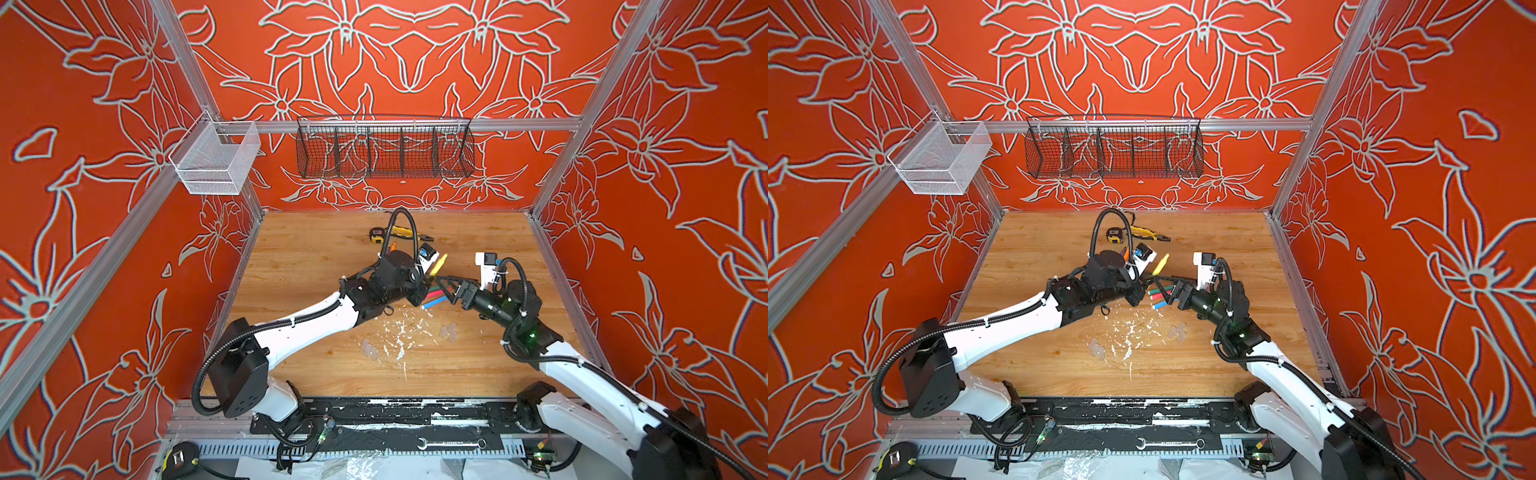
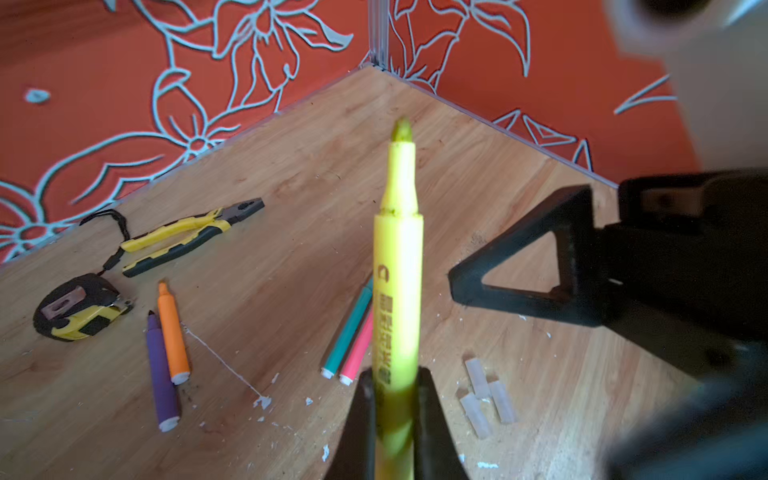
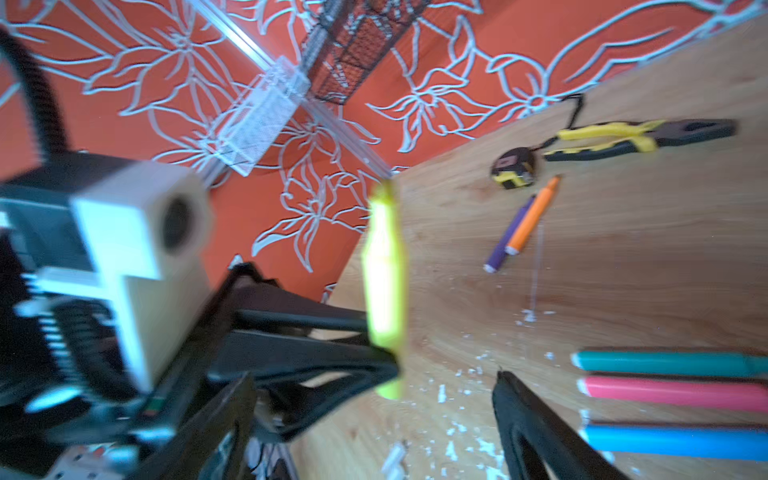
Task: Insert the pens into the pen caps
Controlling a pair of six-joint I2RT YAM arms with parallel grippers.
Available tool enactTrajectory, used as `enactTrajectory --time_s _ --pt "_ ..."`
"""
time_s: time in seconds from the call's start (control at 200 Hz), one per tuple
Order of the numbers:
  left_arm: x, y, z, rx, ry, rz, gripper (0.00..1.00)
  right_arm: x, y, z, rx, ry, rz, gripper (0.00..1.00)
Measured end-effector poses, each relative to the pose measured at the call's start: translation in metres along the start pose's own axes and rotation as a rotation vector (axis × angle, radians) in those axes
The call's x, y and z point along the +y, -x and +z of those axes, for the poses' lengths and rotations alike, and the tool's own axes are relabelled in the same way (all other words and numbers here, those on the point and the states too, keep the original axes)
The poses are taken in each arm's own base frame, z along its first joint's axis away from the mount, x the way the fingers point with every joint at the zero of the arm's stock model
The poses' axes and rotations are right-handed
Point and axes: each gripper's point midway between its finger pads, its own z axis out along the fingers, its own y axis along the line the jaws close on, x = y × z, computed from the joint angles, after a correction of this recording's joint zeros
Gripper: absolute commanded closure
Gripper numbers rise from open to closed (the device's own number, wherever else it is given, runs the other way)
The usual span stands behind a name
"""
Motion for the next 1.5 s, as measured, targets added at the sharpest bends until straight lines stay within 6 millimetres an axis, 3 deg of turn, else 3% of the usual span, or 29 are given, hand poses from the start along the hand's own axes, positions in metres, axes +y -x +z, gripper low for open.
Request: enactTrajectory --time_s 0.11,0.24,0.515,0.846,1.221,1.366,1.501 --pt "-0.01 0.003 0.0 -0.035 -0.008 0.051 1.0 0.021 0.011 -0.015 -0.074 0.054 -0.028 0.2" --pt "-0.018 0.014 -0.011 -0.091 -0.023 0.091 1.0 0.021 0.016 -0.026 -0.133 0.045 -0.04 0.28" --pt "-0.041 0.027 -0.033 -0.181 -0.1 0.152 1.0 0.007 0.011 -0.019 -0.117 0.001 -0.016 0.42" --pt "-0.047 0.023 -0.032 -0.174 -0.133 0.197 1.0 0.007 0.006 -0.015 -0.093 0.012 -0.011 0.52" --pt "-0.058 0.016 -0.027 -0.162 -0.18 0.252 1.0 0.012 0.009 -0.018 -0.107 0.025 -0.024 0.76" --pt "-0.056 0.018 -0.027 -0.168 -0.17 0.258 0.84 0.009 0.009 -0.017 -0.108 0.015 -0.03 0.93" --pt "-0.057 0.018 -0.027 -0.172 -0.168 0.273 0.63 0.011 0.007 -0.016 -0.1 0.023 -0.029 0.99"
